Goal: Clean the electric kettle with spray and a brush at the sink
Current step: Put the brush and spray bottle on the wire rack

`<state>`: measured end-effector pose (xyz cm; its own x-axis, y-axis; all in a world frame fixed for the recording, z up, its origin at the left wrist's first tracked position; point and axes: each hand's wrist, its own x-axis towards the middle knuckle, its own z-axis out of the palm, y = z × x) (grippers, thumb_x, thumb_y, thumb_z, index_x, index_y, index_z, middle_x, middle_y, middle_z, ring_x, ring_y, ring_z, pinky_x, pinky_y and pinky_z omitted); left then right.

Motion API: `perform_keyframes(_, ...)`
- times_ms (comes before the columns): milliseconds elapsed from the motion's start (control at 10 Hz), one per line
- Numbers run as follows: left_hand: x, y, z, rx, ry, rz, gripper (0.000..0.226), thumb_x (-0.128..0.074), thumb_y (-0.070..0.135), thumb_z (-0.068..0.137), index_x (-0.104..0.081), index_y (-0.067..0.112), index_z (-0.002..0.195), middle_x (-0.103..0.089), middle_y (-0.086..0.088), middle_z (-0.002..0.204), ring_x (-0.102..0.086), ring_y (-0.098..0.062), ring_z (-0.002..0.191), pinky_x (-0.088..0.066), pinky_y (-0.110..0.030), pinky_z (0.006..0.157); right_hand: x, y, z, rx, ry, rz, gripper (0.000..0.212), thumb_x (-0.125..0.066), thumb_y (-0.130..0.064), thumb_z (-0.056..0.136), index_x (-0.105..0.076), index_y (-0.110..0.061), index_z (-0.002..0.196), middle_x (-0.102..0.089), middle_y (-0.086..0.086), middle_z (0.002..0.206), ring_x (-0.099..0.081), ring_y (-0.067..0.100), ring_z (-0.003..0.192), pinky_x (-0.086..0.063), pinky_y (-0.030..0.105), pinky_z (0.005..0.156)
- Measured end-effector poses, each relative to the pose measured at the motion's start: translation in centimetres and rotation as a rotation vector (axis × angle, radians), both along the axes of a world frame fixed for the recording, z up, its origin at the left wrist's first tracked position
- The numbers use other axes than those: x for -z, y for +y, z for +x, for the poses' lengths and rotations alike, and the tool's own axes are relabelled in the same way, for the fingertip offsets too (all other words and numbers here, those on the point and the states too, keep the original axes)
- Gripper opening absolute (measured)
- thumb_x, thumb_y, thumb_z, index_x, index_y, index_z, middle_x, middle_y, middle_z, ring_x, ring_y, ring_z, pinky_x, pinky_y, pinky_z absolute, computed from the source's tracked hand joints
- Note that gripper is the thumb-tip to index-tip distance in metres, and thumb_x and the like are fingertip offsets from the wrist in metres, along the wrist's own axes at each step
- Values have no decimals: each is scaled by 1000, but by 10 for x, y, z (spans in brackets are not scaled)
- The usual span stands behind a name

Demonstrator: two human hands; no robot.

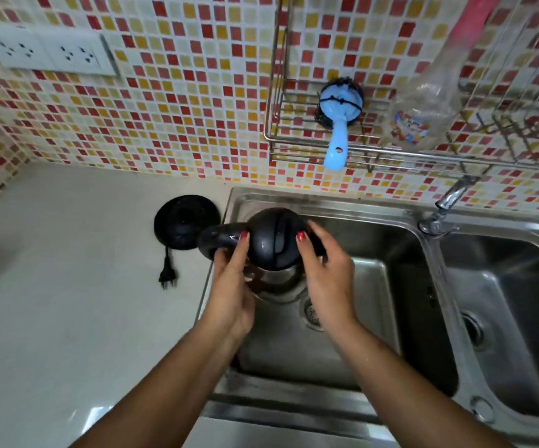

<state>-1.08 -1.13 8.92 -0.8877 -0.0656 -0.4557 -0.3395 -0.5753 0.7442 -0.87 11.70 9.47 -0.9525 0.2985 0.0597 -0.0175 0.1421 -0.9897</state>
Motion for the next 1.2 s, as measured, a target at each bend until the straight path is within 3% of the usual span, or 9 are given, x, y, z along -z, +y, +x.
perform_keyframes(100,-43,-44,-33,-93,33,-16,42,-61,32,92,-51,20,131,-71,2,99,-71,-4,60,-52,-20,48,-34,-43,-41,-82,117,-29,34,-57,-29,91,-61,-21,124,-64,-5,124,-56,4,118,-43,25,104)
perform_keyframes(200,-62,-81,-59,-122,21,-76,50,-63,37,90,-52,19,135,-71,5,97,-71,-4,61,-52,-21,49,-45,-75,-71,-151,101,-16,36,-56,-29,92,-60,-18,126,-62,-2,128,-56,8,119,-44,31,106)
perform_keyframes(300,-75,-126,-96,-179,-51,-96,42,-67,36,87,-59,17,124,-67,4,92,-64,-10,75,-49,-25,52,-51,-116,-116,-248,28,10,38,-55,-31,93,-59,-15,127,-63,1,128,-60,15,116,-49,40,102)
perform_keyframes(500,-71,-159,-140,-186,-165,-113,18,-64,34,90,-61,17,83,-59,1,76,-56,-12,70,-42,-31,57,-35,-150,-169,-331,-120,-4,36,-56,-30,93,-62,-13,124,-66,4,123,-62,17,111,-48,33,100)
perform_keyframes(600,-65,-167,-157,-173,-181,-122,20,-64,34,91,-59,19,79,-58,1,76,-55,-12,70,-41,-31,57,-25,-156,-188,-335,-130,7,37,-57,-33,92,-62,-15,123,-66,3,123,-61,16,111,-48,36,101)
perform_keyframes(1000,-51,-183,-183,-127,-250,-161,18,-63,40,90,-61,22,88,-60,4,85,-55,-13,81,-39,-33,59,-11,-164,-208,-344,-105,68,40,-57,-39,90,-64,-15,121,-68,5,120,-64,19,108,-51,44,98)
perform_keyframes(1200,-71,-175,-175,-111,-148,-226,37,-65,37,89,-63,10,116,-68,-6,92,-67,-24,86,-56,-45,82,-61,-159,-184,-375,-114,304,50,-45,-36,97,-44,-7,139,-48,12,145,-45,25,132,-34,34,111)
